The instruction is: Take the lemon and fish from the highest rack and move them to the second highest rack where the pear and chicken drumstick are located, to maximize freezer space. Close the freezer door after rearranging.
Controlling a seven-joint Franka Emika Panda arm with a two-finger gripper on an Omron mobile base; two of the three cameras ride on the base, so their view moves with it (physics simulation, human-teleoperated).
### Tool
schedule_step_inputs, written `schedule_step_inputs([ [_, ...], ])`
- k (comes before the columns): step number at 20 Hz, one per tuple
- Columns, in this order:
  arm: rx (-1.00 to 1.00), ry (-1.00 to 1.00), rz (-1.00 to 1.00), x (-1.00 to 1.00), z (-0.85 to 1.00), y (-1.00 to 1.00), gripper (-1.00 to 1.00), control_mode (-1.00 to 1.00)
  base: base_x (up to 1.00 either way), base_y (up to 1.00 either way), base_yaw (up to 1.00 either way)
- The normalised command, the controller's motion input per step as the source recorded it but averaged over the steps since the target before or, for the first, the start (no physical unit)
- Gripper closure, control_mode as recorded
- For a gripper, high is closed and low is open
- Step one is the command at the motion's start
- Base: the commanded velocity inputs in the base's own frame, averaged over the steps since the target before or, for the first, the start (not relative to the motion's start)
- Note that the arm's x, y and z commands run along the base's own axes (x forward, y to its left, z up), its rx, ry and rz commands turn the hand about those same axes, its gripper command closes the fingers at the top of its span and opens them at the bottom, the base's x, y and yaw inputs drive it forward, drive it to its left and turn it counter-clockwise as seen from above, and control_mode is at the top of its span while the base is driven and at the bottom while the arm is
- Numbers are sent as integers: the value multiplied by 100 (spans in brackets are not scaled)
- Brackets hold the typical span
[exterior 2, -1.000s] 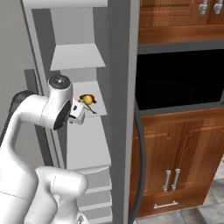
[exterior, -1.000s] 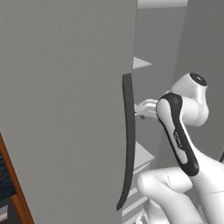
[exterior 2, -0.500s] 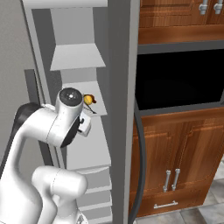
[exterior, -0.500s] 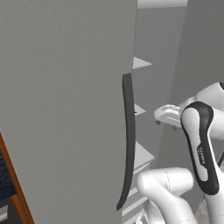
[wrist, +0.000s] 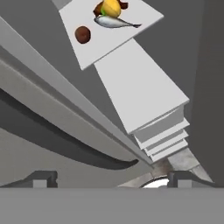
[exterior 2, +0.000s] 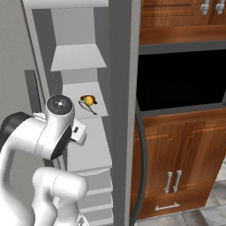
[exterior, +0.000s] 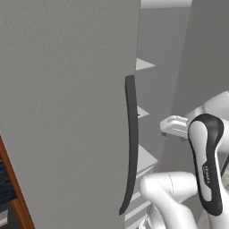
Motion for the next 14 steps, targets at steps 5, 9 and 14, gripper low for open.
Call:
schedule_step_inputs([
  [5,-15,4,8,-16,-15,19,-100,-100,0,0,0],
  [9,-3,0,0,-10,-5,1,-100,100,-55,0,0],
  [14,0,0,0,0,0,0,-100,100,-93,-10,0],
])
